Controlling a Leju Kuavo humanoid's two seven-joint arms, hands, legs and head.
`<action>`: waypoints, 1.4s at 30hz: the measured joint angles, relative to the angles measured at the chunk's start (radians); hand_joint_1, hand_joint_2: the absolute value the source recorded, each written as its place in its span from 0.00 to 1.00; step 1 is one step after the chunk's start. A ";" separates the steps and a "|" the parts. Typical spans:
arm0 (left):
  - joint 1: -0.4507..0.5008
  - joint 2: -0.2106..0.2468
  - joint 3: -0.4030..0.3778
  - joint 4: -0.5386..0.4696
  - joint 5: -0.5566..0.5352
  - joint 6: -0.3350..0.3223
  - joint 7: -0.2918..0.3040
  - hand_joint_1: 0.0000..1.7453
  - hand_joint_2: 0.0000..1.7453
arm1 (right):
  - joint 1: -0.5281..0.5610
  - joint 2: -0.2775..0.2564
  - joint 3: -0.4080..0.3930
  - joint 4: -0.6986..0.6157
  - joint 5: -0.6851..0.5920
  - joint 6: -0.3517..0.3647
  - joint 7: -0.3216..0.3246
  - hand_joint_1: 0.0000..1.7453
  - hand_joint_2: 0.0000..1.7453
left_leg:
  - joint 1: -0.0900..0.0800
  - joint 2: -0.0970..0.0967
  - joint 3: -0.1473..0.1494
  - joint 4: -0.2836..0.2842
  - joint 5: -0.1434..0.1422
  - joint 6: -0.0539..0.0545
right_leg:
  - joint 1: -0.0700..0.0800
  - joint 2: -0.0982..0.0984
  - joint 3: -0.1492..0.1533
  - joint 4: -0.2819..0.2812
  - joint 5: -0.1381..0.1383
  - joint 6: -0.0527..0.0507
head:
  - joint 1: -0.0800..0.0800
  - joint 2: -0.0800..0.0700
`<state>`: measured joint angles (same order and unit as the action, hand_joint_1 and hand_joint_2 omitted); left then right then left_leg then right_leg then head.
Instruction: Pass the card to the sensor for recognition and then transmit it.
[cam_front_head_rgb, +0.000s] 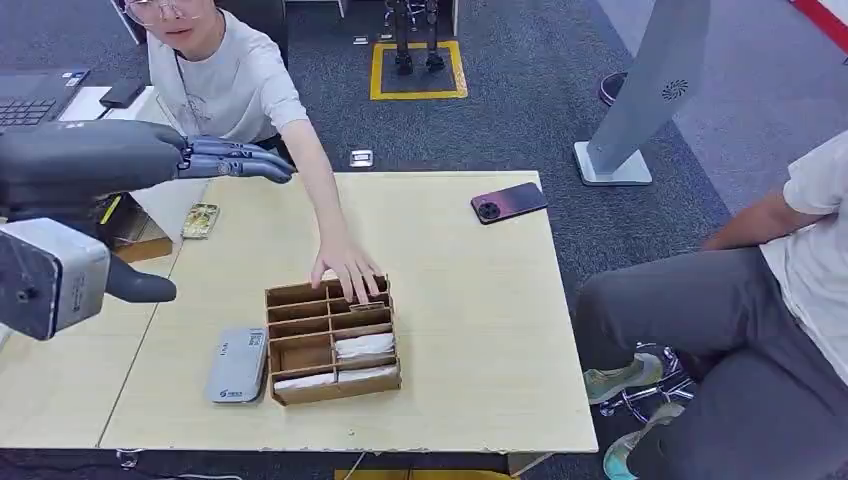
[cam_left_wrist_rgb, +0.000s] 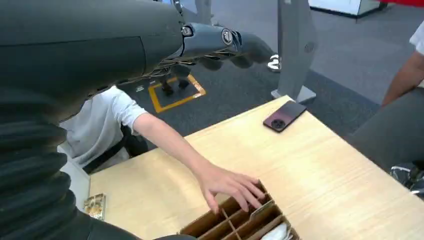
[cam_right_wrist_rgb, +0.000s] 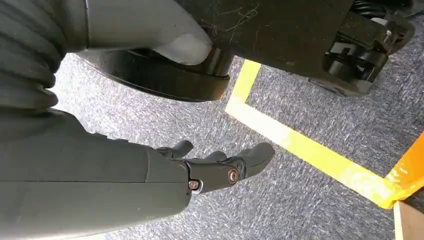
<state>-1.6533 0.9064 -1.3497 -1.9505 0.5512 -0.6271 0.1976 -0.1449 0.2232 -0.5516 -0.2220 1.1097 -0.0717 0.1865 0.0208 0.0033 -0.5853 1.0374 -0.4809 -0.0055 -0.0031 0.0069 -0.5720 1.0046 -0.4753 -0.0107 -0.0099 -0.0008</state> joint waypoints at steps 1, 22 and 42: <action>-0.007 0.002 -0.019 -0.004 -0.001 0.001 -0.003 0.00 1.00 | 0.000 0.000 0.000 0.000 0.000 0.000 0.000 0.00 1.00 | 0.000 0.000 0.000 0.000 0.000 0.000 | 0.000 0.000 0.000 0.000 0.000 0.000 | 0.000 0.000; 0.297 -0.084 -0.120 0.090 -0.543 0.213 0.053 0.00 1.00 | 0.007 -0.001 -0.005 0.000 -0.010 -0.023 0.011 0.00 1.00 | 0.000 -0.001 0.000 0.000 0.001 0.000 | 0.000 0.000 0.000 0.000 0.001 0.001 | 0.000 0.000; 0.664 -0.170 0.020 0.265 -0.758 0.220 0.082 0.00 1.00 | 0.006 -0.001 -0.005 0.000 -0.003 -0.023 0.017 0.00 1.00 | 0.000 0.000 0.000 0.000 0.001 0.000 | 0.000 0.000 -0.001 0.000 0.001 0.001 | 0.000 0.000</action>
<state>-0.9890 0.7367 -1.3295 -1.6858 -0.2064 -0.4074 0.2796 -0.1386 0.2220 -0.5562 -0.2220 1.1067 -0.0946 0.2037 0.0204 0.0035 -0.5853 1.0375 -0.4796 -0.0059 -0.0035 0.0074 -0.5727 1.0042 -0.4743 -0.0100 -0.0099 -0.0008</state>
